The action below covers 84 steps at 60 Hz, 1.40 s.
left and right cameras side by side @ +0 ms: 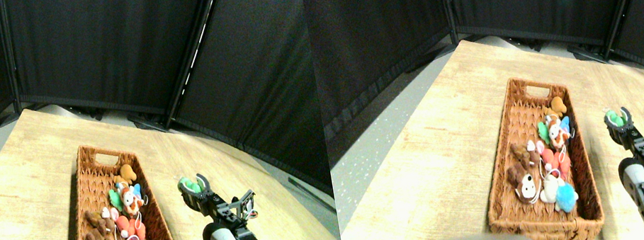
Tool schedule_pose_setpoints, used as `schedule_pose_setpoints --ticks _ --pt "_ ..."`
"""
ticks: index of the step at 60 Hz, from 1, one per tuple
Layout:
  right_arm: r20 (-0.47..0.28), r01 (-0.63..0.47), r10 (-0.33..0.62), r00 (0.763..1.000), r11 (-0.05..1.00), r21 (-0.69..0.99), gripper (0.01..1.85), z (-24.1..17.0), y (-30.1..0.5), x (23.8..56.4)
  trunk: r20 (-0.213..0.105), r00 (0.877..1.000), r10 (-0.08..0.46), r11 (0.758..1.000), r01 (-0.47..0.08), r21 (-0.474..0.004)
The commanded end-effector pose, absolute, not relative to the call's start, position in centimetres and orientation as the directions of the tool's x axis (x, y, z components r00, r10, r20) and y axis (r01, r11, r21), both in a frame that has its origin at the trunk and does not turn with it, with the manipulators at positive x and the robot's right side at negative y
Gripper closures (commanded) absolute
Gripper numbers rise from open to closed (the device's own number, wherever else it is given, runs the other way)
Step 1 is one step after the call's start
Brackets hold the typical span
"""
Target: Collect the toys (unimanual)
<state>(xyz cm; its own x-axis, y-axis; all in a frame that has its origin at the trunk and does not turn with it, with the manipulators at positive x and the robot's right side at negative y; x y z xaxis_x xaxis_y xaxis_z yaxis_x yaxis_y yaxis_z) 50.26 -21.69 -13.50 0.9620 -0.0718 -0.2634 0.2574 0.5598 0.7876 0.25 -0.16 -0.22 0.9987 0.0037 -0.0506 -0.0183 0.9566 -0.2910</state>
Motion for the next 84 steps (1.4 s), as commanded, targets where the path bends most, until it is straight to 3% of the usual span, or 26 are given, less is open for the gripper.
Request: schedule_pose_setpoints --ticks 1,12,28,31,43,60,79,84 --pt "-0.245 0.229 -0.043 0.969 0.539 0.810 1.61 -13.3 -21.0 50.7 -0.033 0.999 0.035 0.941 -0.044 -0.336" --pt "-0.233 0.155 0.067 0.970 0.567 0.809 1.64 -12.9 -19.0 52.0 -0.031 0.997 0.069 0.928 -0.075 -0.365" --pt "-0.203 0.113 0.112 0.973 0.533 0.838 1.69 -11.4 -15.0 53.0 -0.028 0.995 0.093 0.916 -0.097 -0.389" --pt "-0.175 0.080 0.154 0.973 0.486 0.871 1.71 -11.3 -14.5 53.1 -0.029 0.995 0.093 0.915 -0.097 -0.391" --pt "-0.164 0.070 0.160 0.973 0.470 0.880 1.71 -11.1 -13.3 53.0 -0.035 0.995 0.097 0.912 -0.103 -0.397" --pt "-0.220 0.095 0.209 0.953 0.484 0.870 1.68 -12.2 -12.1 52.1 -0.036 0.994 0.102 0.907 -0.107 -0.408" --pt "-0.269 0.135 0.281 0.921 0.416 0.899 1.75 -12.9 -11.3 51.7 -0.037 0.993 0.115 0.897 -0.120 -0.426" --pt "-0.299 0.168 0.261 0.918 0.427 0.888 1.54 -12.6 -11.3 51.7 -0.038 0.993 0.115 0.896 -0.120 -0.427"
